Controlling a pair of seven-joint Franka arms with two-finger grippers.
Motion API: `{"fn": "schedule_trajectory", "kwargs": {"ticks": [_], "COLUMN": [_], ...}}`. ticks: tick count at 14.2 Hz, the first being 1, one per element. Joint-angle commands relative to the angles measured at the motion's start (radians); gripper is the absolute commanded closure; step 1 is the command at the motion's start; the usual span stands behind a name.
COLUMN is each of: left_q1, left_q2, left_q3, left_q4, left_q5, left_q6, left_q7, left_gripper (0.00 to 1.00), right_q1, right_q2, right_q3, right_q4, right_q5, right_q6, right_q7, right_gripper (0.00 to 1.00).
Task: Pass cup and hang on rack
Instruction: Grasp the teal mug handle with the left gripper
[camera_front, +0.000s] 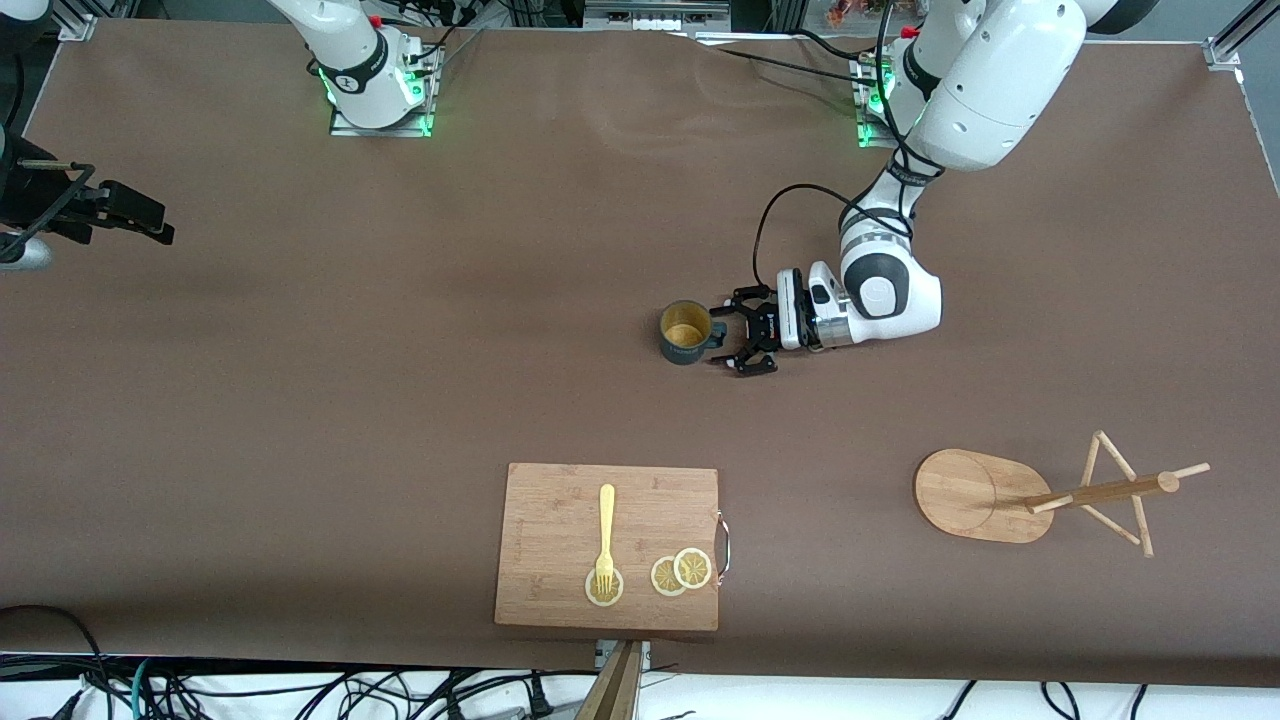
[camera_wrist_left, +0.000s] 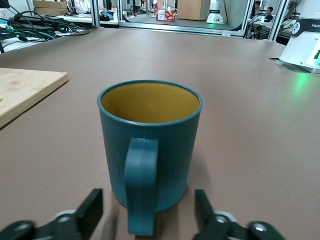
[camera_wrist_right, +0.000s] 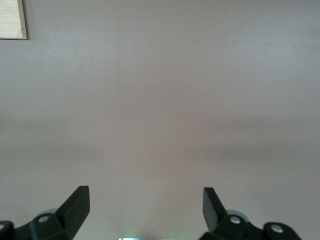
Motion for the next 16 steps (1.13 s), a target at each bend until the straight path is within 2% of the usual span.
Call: {"fn": "schedule_trajectory", "kwargs": {"ticks": [1,2,3,4,5,6,11,14,16], "left_q1": [-0.003,-0.002,-0.002,0.000,0.003,0.007,0.033,0.055,0.087], "left_q2": [0.003,0.003,0.003,0.003,0.005,0.003,-0.012,-0.079,-0.147], "left_q3": [-0.001,-0.001,-0.001,0.000,0.000,0.002,0.019,0.019,0.019], "left_q4": [0.000,0.000,0.000,0.000,0.001,0.003,0.006,-0.003,-0.003], "left_q5": [-0.032,-0.032,-0.032,-0.032,-0.033,-0.039,-0.042,-0.026,0.055], "left_q6": [0.008,0.008,0.008,0.008,0.009,0.009,0.008,-0.001,-0.012], "left_q7": [0.039,0.037,0.037,0.037,0.037,0.037,-0.030,-0.353,-0.613], "left_gripper": [0.46,0.63,0.67,0.79,0.95,1.00,1.00,1.00,1.00], "right_q1": [-0.008,-0.008,-0.006,-0.006,-0.005,-0.005,-0.003,-0.003,-0.003], "right_q2": [0.006,0.006,0.007,0.006,0.006,0.006,0.007,0.006,0.006], "right_q3": [0.009,0.009,0.009,0.009,0.009,0.009,0.009,0.009,0.009], "right_q4": [0.023,0.023,0.023,0.023,0.023,0.023,0.023,0.023,0.023], "right_q5": [0.000,0.000,0.001,0.003,0.004,0.004,0.007,0.007,0.007], "right_q6": [-0.021,-0.021,-0.021,-0.021,-0.021,-0.021,-0.018,-0.019,-0.018], "right_q7": [-0.005,-0.003,0.002,0.003,0.005,0.005,0.006,0.006,0.006], "right_gripper": [0.00,0.00,0.00,0.00,0.00,0.00,0.00,0.00,0.00]}}
